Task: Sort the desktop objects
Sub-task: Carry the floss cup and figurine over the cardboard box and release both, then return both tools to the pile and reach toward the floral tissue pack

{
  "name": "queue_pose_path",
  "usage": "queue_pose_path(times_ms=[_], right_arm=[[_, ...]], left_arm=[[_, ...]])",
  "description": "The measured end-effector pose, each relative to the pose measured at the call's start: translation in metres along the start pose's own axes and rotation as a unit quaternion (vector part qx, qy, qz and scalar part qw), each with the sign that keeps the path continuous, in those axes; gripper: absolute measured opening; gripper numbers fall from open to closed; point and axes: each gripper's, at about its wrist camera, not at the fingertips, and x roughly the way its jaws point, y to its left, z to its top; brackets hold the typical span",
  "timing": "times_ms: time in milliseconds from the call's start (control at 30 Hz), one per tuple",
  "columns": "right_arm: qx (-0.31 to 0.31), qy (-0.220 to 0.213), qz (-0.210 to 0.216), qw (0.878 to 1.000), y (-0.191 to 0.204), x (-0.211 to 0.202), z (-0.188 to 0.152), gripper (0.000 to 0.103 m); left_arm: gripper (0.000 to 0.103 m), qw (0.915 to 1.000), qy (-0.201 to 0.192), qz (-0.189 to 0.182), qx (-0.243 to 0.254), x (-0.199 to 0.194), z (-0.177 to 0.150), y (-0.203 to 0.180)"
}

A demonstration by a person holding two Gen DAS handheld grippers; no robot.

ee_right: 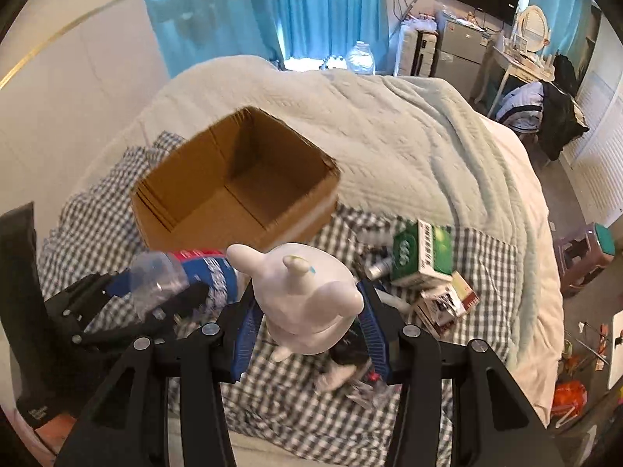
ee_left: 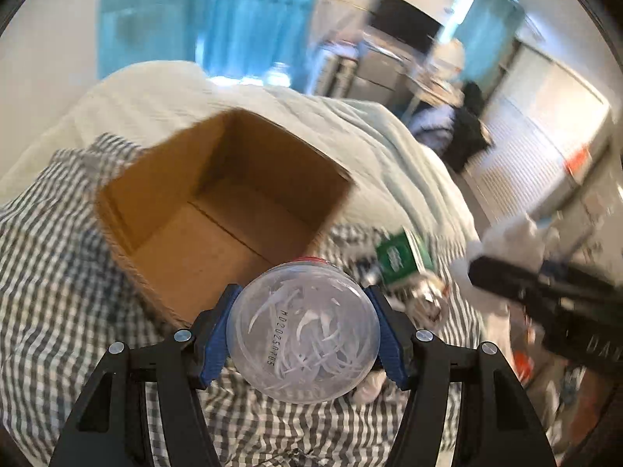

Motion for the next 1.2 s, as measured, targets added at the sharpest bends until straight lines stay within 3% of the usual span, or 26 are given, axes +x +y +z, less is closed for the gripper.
queue_pose_path(times_ms=[267,500,667,800,833,900,933,1000,1200], right_arm=[[0.009,-0.023,0.051,0.998,0.030,0.020,0.039,0.047],[0.048,-0.001,0.109,0.993,0.041,0.095,0.061,0.047],[0.041,0.011,0.110,0.993,0.039,0.135,0.070,0.047],[0.055,0.006,0.123,0.991,0.027,0.152,0.076,0.048],[0.058,0.004,0.127,0.990,0.024,0.153,0.077,0.049],[0.066,-0.001,0.125,0.990,0.017,0.151,0.076,0.063],[0.070,-0.004,0.122,0.990,0.015,0.151,0.077,0.067],[0.075,-0.011,0.124,0.989,0.007,0.145,0.076,0.068],[0.073,-0.045,0.097,0.992,-0.028,0.097,0.055,0.068]], left_arm=[[0.065,0.9962,-0.040,0.045,-0.062,-0.009,0.030,0.042],[0.065,0.9914,-0.049,0.088,-0.084,0.020,0.037,0.078],[0.065,0.9907,-0.052,0.108,-0.064,0.046,0.044,0.086],[0.065,0.9907,-0.064,0.103,-0.062,0.055,0.050,0.085],[0.065,0.9903,-0.067,0.103,-0.065,0.058,0.050,0.085],[0.071,0.9895,-0.073,0.106,-0.067,0.059,0.053,0.081],[0.077,0.9882,-0.076,0.114,-0.069,0.060,0.054,0.080],[0.094,0.9854,-0.083,0.127,-0.076,0.058,0.054,0.078],[0.094,0.9863,-0.090,0.117,-0.074,0.038,0.044,0.065]])
